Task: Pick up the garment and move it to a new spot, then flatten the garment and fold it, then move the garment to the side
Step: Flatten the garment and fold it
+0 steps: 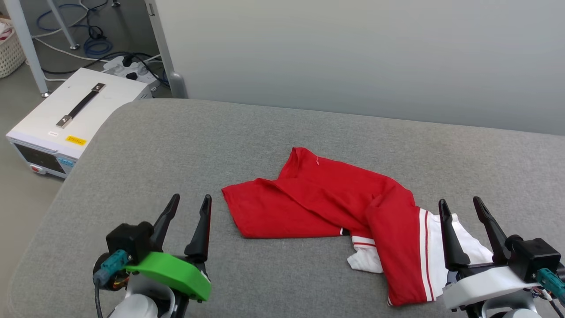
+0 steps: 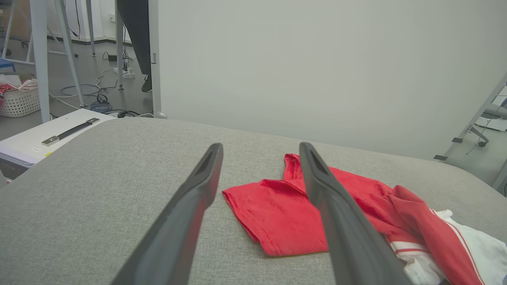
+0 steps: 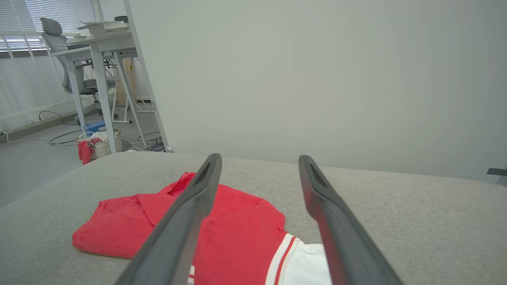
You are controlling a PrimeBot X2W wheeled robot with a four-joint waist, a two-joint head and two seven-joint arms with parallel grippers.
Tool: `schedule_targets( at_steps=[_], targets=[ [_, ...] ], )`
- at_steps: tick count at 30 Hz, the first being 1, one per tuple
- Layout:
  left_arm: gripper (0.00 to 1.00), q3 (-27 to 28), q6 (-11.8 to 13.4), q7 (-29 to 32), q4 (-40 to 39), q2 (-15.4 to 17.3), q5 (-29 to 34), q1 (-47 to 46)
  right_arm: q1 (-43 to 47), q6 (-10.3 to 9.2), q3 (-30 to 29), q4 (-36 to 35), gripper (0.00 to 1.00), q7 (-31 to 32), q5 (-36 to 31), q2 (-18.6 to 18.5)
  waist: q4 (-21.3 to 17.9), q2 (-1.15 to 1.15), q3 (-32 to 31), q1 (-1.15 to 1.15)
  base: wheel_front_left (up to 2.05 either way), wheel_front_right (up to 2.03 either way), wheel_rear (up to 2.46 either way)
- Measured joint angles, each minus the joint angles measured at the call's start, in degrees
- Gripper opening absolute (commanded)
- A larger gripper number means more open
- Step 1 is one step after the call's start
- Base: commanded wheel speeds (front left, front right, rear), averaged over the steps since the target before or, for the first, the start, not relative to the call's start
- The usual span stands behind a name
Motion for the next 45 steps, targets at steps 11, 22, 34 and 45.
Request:
schedule_targets(
  at_steps=[11,22,34,45],
  targets=[
    [1.0,3.2,-2.2,0.0,-4.6,-4.4,8.7,4.5,0.4,0.0,0.1,-1.1,1.0,1.9,0.2,-0.7,2.6,0.0,0.8,0.0,0.0,0.0,0.0],
    [1.0,5.9,-6.5,0.0,-4.5,-10.3,12.3,2.2,-14.1,-0.01,8.7,3.2,1.0,33.4,6.5,-15.3,7.1,0.0,7.5,0.0,0.0,0.0,0.0],
    [1.0,8.3,-9.9,0.0,-2.6,-15.8,14.6,-0.9,-35.6,0.0,21.5,15.8,1.0,52.6,16.2,-27.8,15.1,0.0,15.6,0.01,0.0,0.0,0.0],
    [1.0,9.9,-11.0,0.0,-2.2,-17.4,15.4,-1.3,-41.9,0.0,27.1,27.6,1.0,52.3,17.6,-30.1,20.8,0.0,20.5,0.01,0.0,0.0,0.0]
  ],
)
